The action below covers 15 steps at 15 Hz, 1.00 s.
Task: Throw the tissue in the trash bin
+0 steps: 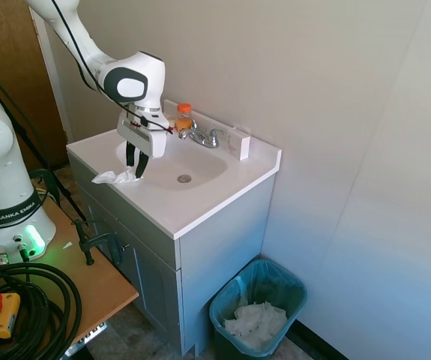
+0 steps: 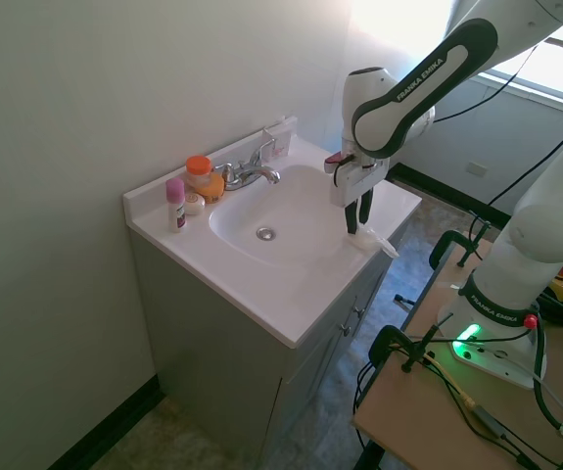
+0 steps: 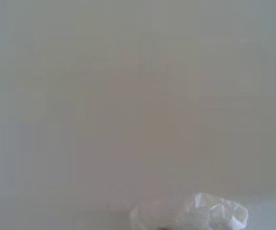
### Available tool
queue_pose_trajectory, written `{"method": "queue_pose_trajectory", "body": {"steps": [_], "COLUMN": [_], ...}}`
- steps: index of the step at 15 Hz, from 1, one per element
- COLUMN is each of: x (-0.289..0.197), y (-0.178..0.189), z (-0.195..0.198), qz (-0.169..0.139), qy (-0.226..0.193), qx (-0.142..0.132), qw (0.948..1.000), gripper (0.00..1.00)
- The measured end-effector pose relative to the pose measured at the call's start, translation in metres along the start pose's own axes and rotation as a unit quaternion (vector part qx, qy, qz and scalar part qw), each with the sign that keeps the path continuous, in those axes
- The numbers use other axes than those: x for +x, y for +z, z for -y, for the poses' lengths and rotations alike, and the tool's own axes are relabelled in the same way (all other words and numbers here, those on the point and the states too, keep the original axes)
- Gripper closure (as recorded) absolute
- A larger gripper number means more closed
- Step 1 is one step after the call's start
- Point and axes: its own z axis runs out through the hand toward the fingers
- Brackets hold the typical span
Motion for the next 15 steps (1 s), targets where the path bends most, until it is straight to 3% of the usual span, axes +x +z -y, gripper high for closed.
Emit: {"method": "queue_pose_trajectory", "body": {"steps": [10,12,15], "x": [0.005,0.003,-0.004], "y": [0.002,-0.018,-0.093], "z": [0.001,0.008,0.005], "qz": [0.0,-0.011,-0.046], "qy": [-0.002,-0.002,0.01], "qx": [0.011,0.028,0.071], "qw": [0.9999,0.9995,0.9964], "gripper": [1.0,1.0,1.0]}}
